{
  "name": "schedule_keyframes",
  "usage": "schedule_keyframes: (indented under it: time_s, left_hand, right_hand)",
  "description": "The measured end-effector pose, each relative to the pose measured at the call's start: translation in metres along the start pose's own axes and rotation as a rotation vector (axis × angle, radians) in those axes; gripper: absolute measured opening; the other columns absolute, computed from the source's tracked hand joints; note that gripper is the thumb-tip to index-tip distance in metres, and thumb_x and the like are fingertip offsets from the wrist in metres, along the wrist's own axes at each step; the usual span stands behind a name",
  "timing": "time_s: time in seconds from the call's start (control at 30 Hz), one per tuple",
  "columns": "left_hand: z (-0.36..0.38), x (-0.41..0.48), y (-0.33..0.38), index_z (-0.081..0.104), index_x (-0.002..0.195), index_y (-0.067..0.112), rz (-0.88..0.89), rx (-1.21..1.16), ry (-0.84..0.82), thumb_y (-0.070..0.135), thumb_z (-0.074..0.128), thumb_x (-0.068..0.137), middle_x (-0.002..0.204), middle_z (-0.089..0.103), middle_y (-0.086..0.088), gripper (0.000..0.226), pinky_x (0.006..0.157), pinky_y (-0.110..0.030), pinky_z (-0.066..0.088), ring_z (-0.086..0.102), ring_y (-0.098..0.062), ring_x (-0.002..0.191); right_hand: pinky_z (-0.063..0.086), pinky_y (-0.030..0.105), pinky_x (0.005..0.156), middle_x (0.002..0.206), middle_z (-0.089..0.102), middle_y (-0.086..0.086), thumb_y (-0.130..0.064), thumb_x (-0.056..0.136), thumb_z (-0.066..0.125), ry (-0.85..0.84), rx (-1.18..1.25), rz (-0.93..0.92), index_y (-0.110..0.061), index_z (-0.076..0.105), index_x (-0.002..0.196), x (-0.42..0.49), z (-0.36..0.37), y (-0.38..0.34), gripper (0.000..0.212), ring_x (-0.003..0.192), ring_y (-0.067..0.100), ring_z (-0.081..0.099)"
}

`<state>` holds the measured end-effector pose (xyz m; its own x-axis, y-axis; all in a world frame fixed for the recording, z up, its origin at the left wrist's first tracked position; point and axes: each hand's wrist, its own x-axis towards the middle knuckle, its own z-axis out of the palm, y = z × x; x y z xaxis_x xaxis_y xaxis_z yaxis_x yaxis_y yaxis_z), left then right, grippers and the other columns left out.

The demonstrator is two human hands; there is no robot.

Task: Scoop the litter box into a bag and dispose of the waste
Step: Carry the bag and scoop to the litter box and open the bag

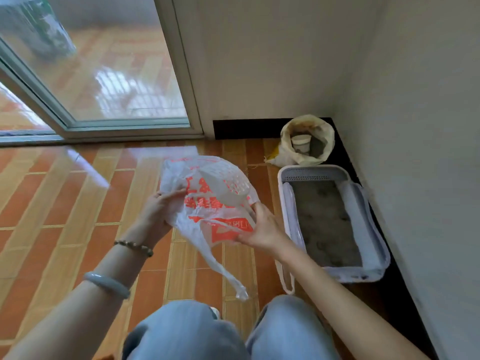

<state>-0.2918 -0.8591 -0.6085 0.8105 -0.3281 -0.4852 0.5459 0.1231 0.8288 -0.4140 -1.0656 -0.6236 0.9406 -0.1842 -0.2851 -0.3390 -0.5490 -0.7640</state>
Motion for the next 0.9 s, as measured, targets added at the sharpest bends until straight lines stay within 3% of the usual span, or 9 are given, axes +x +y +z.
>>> schedule_keyframes:
  time_s: [0.2,0.3,0.4,0.5,0.6,0.63,0.7,0.77,0.9]
  left_hand:
    - [0.014,-0.012,-0.013,0.062,0.115,-0.005,-0.063,0.126,-0.021,0.007,0.075,0.067,0.113,0.064,-0.025,0.051,0.069,-0.038,0.058,0.065,-0.040,0.099]
    - [0.015,-0.014,-0.014,0.061,0.121,0.001,-0.086,0.080,-0.036,0.023,0.066,0.083,0.115,0.066,-0.020,0.044,0.085,-0.047,0.055,0.066,-0.034,0.099]
    - [0.007,-0.009,-0.019,0.070,0.104,0.014,-0.093,-0.214,-0.037,0.042,0.032,0.099,0.127,0.059,-0.011,0.047,0.091,-0.047,0.051,0.064,-0.026,0.103]
    - [-0.004,-0.007,-0.036,0.056,0.110,0.010,-0.050,-0.313,0.109,0.027,0.032,0.100,0.137,0.048,-0.014,0.031,0.097,-0.039,0.041,0.056,-0.024,0.104]
    - [-0.021,-0.004,-0.071,0.060,0.107,0.000,-0.093,0.037,0.168,-0.001,0.052,0.089,0.135,0.050,-0.022,0.020,0.085,-0.022,0.047,0.057,-0.022,0.105]
    - [-0.022,-0.003,-0.085,0.061,0.103,0.003,-0.160,0.130,0.109,0.002,0.065,0.079,0.132,0.052,-0.024,0.024,0.081,-0.022,0.048,0.059,-0.021,0.103]
    - [-0.030,-0.004,-0.110,0.058,0.112,0.008,-0.221,0.253,-0.110,0.019,0.083,0.052,0.128,0.056,-0.018,0.065,0.083,-0.030,0.048,0.058,-0.022,0.108]
    - [-0.025,-0.003,-0.123,0.050,0.129,0.015,-0.296,0.291,-0.242,0.029,0.082,0.050,0.129,0.058,-0.007,0.086,0.088,-0.034,0.048,0.054,-0.020,0.119]
    - [0.018,0.002,-0.133,0.054,0.120,0.031,-0.156,0.494,-0.242,0.049,0.080,0.061,0.112,0.068,0.005,0.068,0.072,-0.037,0.057,0.064,-0.019,0.104]
  right_hand:
    - [0.055,0.037,0.079,0.109,0.055,0.000,-0.024,0.072,0.072,-0.015,0.066,0.046,-0.020,0.038,0.103,0.002,0.020,0.021,0.046,0.098,0.019,0.059]
    - [0.056,0.041,0.077,0.103,0.057,-0.001,-0.019,0.073,0.070,-0.029,0.189,0.089,-0.021,0.039,0.103,0.007,0.022,0.026,0.043,0.094,0.020,0.062]
    - [0.057,0.041,0.073,0.087,0.065,-0.001,-0.018,0.070,0.069,0.045,0.338,0.123,-0.017,0.049,0.111,0.013,0.024,0.029,0.046,0.078,0.017,0.066]
    - [0.050,0.024,0.054,0.069,0.058,-0.003,-0.007,0.076,0.066,0.118,0.490,0.153,-0.021,0.051,0.102,0.018,0.017,0.028,0.033,0.056,0.009,0.059]
    - [0.045,0.016,0.045,0.069,0.054,-0.005,-0.005,0.078,0.065,0.134,0.564,0.143,-0.023,0.046,0.092,0.027,0.010,0.029,0.030,0.050,0.003,0.057]
    - [0.045,0.015,0.047,0.072,0.055,-0.004,-0.006,0.078,0.066,0.135,0.572,0.138,-0.022,0.046,0.094,0.031,0.010,0.030,0.030,0.054,0.004,0.058]
    - [0.045,0.015,0.048,0.075,0.056,-0.003,-0.008,0.079,0.066,0.125,0.583,0.137,-0.018,0.045,0.099,0.036,0.010,0.034,0.031,0.059,0.007,0.060]
    - [0.047,0.015,0.050,0.077,0.056,-0.002,-0.008,0.078,0.066,0.126,0.592,0.149,-0.017,0.045,0.105,0.038,0.012,0.040,0.035,0.062,0.009,0.061]
    - [0.049,0.017,0.056,0.082,0.059,-0.002,-0.013,0.080,0.068,0.110,0.587,0.180,-0.020,0.047,0.106,0.040,0.015,0.054,0.034,0.072,0.010,0.064]
